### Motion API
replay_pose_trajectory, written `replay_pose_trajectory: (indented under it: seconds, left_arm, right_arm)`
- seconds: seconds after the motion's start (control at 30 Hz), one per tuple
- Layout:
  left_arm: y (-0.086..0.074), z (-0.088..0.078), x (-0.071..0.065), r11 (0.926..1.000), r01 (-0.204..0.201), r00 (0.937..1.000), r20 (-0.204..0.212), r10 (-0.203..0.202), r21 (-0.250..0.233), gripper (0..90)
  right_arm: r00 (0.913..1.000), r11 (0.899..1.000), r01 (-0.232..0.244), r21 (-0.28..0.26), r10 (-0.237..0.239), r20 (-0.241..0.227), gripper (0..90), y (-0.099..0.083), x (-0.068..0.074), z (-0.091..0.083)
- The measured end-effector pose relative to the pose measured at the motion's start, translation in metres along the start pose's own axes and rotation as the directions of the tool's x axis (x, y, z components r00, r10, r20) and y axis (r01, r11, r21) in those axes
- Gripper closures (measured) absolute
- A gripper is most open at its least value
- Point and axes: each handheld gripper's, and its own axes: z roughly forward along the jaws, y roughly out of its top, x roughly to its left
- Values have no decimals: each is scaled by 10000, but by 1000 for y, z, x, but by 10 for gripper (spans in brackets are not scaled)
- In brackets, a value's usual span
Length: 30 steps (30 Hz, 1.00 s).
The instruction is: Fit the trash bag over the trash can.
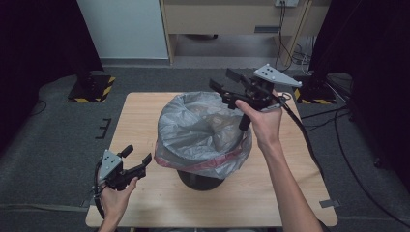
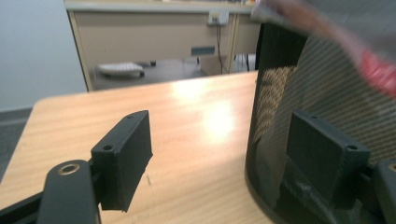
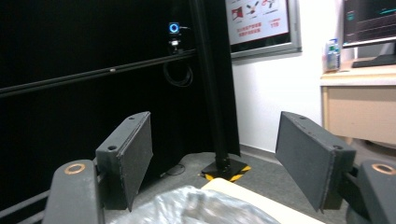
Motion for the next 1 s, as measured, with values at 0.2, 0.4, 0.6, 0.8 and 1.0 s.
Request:
replay_pose_trajectory:
  seconds: [0.2, 0.4, 0.6, 0.8, 1.0]
  left_arm:
    - [-4, 4, -3, 9997, 56, 9998, 172, -60, 222, 217]
    - [-4, 5, -3, 9994, 32, 9998, 194, -39, 341, 215]
    - [-6, 6, -3, 9984, 126, 9996, 257, -140, 543, 215]
    - [-6, 7, -4, 9982, 96, 9993, 365, -118, 596, 216]
    - [-5, 7, -9, 9987, 17, 9984, 560, -46, 508, 215]
  right_arm:
    - [9999, 9972, 97, 746, -94, -55, 262, -14, 16, 28]
    - [9999, 9660, 94, 2583, -63, -129, 250, -47, 20, 59]
    - [9999, 8834, 18, 4687, -64, 84, 245, -79, 18, 84]
    - [9988, 8065, -326, 5903, 39, 498, 165, -99, 15, 93]
    - [9989, 7651, -153, 6438, -164, 433, 89, -104, 12, 96]
